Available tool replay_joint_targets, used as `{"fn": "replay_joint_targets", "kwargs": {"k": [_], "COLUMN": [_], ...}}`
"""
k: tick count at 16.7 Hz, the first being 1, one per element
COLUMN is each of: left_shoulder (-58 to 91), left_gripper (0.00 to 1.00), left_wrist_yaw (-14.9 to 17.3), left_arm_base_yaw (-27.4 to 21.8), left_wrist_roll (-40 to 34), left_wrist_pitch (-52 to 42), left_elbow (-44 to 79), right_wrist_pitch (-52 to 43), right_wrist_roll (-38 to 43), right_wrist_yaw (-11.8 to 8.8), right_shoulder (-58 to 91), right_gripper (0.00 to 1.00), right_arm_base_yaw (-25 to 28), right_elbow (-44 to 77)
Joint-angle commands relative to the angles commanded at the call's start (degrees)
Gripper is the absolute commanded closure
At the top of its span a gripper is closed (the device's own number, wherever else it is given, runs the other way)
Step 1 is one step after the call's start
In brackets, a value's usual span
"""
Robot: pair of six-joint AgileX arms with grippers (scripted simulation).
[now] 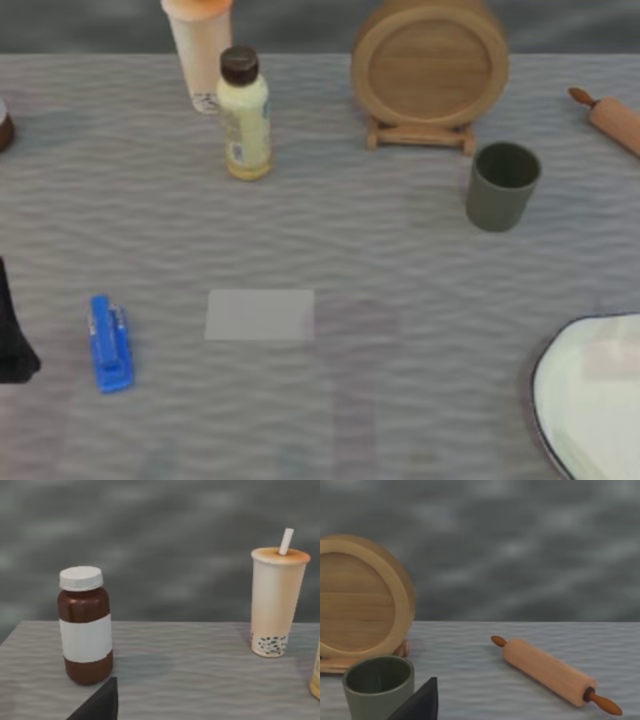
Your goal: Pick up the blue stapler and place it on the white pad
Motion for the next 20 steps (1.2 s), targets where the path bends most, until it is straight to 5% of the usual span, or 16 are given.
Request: {"fn": "replay_joint_targets", "kwargs": {"k": [8,20], "left_shoulder": [12.69,80.34], "left_gripper": [0.0,0.0], "left_wrist_yaw": [0.15,-0.47], "left_arm_base_yaw": [-1.3,-6.06], "left_wrist_roll": [-3.67,-18.11], "left_wrist_pitch": [-8.51,-45.52], "left_elbow": [11.43,56.73], "right_wrist_pitch": [0.0,0.0], "right_wrist_roll": [0.0,0.0], "right_wrist_yaw": [0.0,0.0], "right_shoulder": [0.0,0.0], "right_gripper": [0.0,0.0], "right_arm_base_yaw": [0.0,0.0], "right_elbow": [0.0,0.0]}}
